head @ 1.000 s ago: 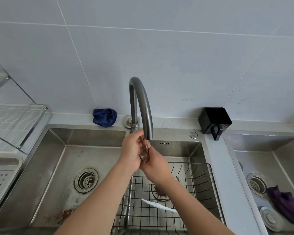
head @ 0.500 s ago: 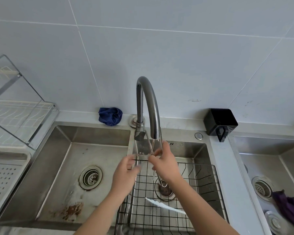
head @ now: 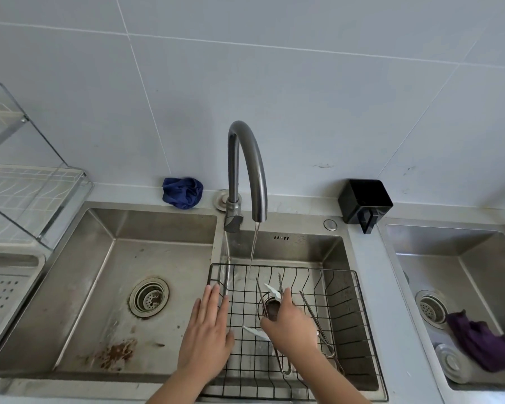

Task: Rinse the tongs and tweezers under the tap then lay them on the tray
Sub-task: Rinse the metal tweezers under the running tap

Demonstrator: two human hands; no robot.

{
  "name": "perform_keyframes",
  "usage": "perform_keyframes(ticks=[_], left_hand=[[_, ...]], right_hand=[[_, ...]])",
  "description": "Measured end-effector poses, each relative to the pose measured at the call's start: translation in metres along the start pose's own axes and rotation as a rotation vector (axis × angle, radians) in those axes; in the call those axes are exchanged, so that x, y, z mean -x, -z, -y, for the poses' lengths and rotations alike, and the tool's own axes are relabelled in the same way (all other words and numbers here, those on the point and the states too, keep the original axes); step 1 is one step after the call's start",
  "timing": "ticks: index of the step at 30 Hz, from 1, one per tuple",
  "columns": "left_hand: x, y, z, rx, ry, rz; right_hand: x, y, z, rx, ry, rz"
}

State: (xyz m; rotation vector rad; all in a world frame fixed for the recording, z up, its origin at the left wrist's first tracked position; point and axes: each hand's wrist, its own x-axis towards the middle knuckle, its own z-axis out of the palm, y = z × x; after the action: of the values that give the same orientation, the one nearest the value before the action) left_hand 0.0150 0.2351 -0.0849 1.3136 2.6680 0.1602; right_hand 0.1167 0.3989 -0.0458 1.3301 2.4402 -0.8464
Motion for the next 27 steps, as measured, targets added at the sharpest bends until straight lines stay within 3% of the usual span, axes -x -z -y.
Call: perform_keyframes(ticks=[8, 12, 21, 27], left_hand=[[-0.002, -0.013, 0.004, -0.019, 0.002, -0.064], [-0.003, -0.015, 0.004, -0.013, 0.004, -0.071], [-0.003, -0.016, 0.005, -0.02, 0.007, -0.076], [-0.004, -0.019, 0.007, -0.012, 0.017, -0.082]], right_hand=[[-0.002, -0.029, -0.007, 0.077, 0.032, 0.084], [-0.003, -0.025, -0.005, 0.096, 0.096, -0.045], [-0.057, 0.065, 0.085, -0.204, 0.312, -0.217], [-0.094, 0.099, 0.127, -0.155, 0.345, -0.101]])
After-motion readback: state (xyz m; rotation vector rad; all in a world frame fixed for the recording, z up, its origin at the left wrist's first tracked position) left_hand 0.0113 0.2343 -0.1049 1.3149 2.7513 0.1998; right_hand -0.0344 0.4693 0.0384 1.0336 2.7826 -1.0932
